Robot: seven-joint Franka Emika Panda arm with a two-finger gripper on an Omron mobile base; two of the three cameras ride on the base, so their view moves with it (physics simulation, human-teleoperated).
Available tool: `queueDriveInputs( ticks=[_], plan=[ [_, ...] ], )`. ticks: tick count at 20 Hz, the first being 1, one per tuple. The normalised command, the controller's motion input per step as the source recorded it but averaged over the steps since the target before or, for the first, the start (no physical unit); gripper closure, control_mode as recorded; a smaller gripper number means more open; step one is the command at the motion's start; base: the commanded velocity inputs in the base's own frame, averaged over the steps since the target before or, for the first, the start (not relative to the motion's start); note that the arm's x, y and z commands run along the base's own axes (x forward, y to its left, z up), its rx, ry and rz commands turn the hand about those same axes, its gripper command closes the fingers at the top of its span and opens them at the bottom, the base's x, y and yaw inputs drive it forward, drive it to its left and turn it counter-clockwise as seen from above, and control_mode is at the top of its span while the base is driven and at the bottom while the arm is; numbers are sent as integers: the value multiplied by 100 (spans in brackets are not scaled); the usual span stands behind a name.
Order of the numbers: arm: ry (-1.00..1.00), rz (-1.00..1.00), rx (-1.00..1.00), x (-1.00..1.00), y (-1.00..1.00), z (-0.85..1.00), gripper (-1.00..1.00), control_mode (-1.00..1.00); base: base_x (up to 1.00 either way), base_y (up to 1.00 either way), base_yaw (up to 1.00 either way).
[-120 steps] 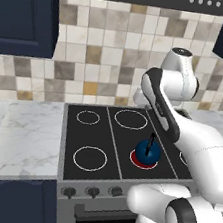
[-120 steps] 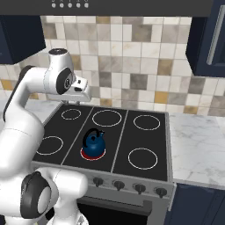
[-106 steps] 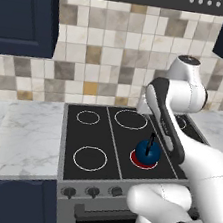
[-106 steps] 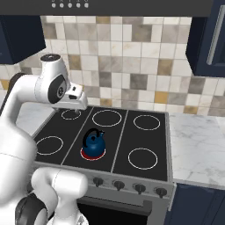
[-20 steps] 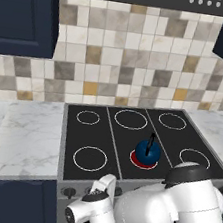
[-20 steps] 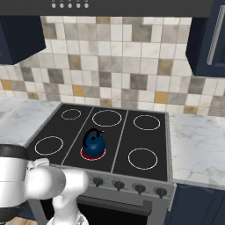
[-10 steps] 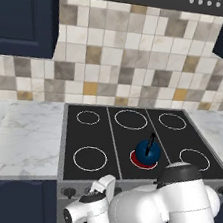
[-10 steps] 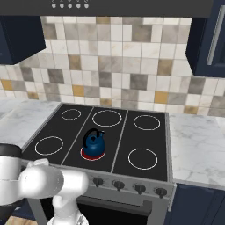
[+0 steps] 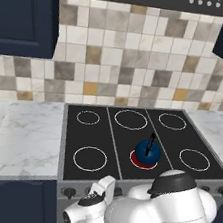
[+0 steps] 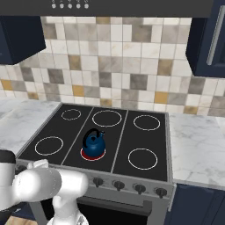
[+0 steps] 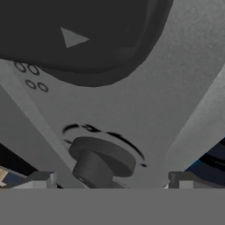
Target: Lower the heat of the kettle.
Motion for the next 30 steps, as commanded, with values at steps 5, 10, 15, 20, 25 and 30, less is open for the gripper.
queueDriveInputs(
  ticks=[5,10,15,20,25,30],
  plan=[
    [0,0,-1,3,-18,-6,-100,-100,0,0,0],
    [-1,0,-3,4,-22,-12,-100,-100,0,0,0],
    [-4,1,-5,5,-24,-13,-100,-100,0,0,0],
    [-13,4,-6,5,-12,-26,-100,-100,0,0,0],
    [-18,5,-3,12,0,-20,-100,-100,0,0,0],
    [-13,5,0,22,0,-12,-100,-100,0,0,0]
  ],
)
